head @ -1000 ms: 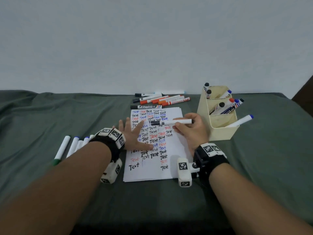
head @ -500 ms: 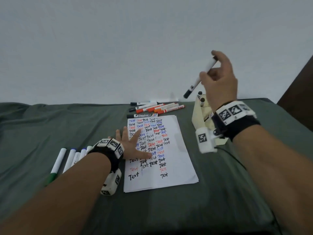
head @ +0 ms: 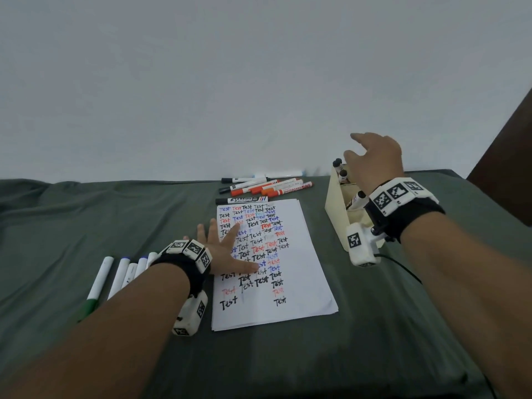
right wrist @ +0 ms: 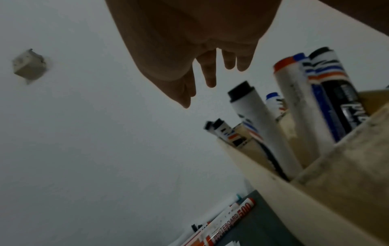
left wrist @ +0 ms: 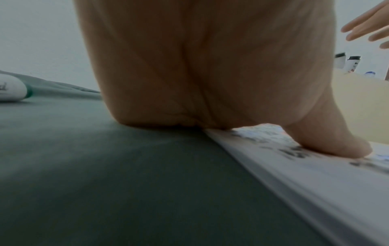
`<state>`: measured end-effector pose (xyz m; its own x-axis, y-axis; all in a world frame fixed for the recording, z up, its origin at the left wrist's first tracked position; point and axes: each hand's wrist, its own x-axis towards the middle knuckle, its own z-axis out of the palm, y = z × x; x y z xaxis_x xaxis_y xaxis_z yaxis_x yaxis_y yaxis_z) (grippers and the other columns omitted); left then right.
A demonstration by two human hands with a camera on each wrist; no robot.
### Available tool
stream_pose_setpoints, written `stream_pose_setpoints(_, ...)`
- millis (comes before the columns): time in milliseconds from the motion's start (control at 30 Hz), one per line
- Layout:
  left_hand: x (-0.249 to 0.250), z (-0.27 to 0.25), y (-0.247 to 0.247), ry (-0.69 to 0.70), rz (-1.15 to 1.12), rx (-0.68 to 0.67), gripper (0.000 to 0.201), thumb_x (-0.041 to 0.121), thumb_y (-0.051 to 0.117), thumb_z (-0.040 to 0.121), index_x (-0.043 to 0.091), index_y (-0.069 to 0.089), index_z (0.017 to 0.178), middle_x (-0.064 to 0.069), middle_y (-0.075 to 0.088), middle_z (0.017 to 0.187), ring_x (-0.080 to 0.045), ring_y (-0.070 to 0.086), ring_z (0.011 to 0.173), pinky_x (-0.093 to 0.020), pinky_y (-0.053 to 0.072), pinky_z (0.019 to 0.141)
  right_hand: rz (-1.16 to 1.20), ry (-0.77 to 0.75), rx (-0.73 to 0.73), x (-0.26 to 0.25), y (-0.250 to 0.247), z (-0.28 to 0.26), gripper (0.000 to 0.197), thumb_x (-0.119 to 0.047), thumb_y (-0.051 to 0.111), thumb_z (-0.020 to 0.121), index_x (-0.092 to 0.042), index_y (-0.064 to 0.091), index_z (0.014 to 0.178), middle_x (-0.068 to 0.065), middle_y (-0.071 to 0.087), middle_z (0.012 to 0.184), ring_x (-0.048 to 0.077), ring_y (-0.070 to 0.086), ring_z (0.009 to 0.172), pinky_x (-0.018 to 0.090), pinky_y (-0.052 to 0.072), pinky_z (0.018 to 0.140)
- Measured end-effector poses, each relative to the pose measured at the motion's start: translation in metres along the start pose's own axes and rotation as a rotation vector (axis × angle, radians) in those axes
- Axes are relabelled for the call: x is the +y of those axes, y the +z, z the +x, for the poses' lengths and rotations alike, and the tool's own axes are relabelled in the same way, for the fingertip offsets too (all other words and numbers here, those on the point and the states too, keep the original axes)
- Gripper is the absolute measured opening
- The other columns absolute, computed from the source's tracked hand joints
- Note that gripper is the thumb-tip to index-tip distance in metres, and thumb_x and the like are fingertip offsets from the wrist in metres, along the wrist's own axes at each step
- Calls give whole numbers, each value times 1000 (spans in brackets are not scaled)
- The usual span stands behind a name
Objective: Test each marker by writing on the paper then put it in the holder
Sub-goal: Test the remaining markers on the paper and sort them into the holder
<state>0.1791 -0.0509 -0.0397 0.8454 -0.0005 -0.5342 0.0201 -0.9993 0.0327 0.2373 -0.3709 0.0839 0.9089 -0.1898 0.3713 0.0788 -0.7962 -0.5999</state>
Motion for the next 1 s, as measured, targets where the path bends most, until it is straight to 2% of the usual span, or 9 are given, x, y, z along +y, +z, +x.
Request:
stream_pose_setpoints(100,0,0,0,-2,-5,-6,135,111,30,37,54,-30,143,-6,-37,159,-41,-27,147,-71,-6,113,-19,-36,-24,-8,11,-5,44,-26,56,100,-24,57,144,3,41,159,29,12,155,33,13,122)
stream_pose_setpoints(267,0,1,1,0,-13,6,135,111,31,37,54,-30,143,-7,-37,159,-40,-27,147,-70,-6,114,-84,-284,-109,-24,40,-27,44,-27,61,99,-27,57,142,3,43,158,29,16,154,39,9,125)
stream_pose_setpoints(433,0,0,2,0,-13,15,135,111,32,37,55,-29,144,-7,-36,159,-40,-28,147,-70,-6,114,-306,-332,-676,-25,85,-47,73,-51,56,100,-33,22,161,2,17,170,29,6,158,51,14,127)
stream_pose_setpoints(533,0,1,3,-4,-2,25,134,110,32,39,54,-28,145,-7,-36,159,-40,-28,147,-70,-6,114,-490,-276,-869,-22,109,-58,84,-66,47,98,-32,6,164,4,0,172,35,-6,157,56,13,125)
stream_pose_setpoints(633,0,2,3,-6,5,16,133,109,34,41,53,-28,145,-7,-36,159,-40,-28,147,-71,-6,114,-558,-271,-889,-18,123,-71,91,-72,41,96,-28,1,164,7,-3,172,36,-7,157,56,15,124)
stream_pose_setpoints(767,-1,2,2,-1,18,14,133,109,33,42,52,-29,145,-8,-37,159,-41,-27,147,-72,-5,114,-585,-230,-850,-16,130,-80,125,-85,52,80,-14,-10,162,13,-6,171,39,-3,157,54,16,125)
stream_pose_setpoints(833,-2,3,2,-1,35,9,131,109,30,44,51,-29,146,-8,-35,159,-41,-25,148,-71,-3,115,-584,-213,-847,-13,130,-79,126,-85,52,81,-10,-10,162,14,-8,171,37,-2,157,54,16,125)
stream_pose_setpoints(900,-3,6,-3,-8,37,12,119,106,26,53,52,-19,149,-8,-24,164,-40,-17,150,-66,3,117,-550,-196,-851,-10,130,-77,106,-74,46,93,-9,-1,163,12,-6,171,36,0,157,53,16,125)
stream_pose_setpoints(1000,-3,18,-22,-5,12,157,95,96,24,72,41,22,150,-10,21,158,-37,20,145,-58,27,111,-575,-209,-861,-7,134,-73,81,-59,37,104,-8,12,161,10,2,170,34,6,156,51,24,121)
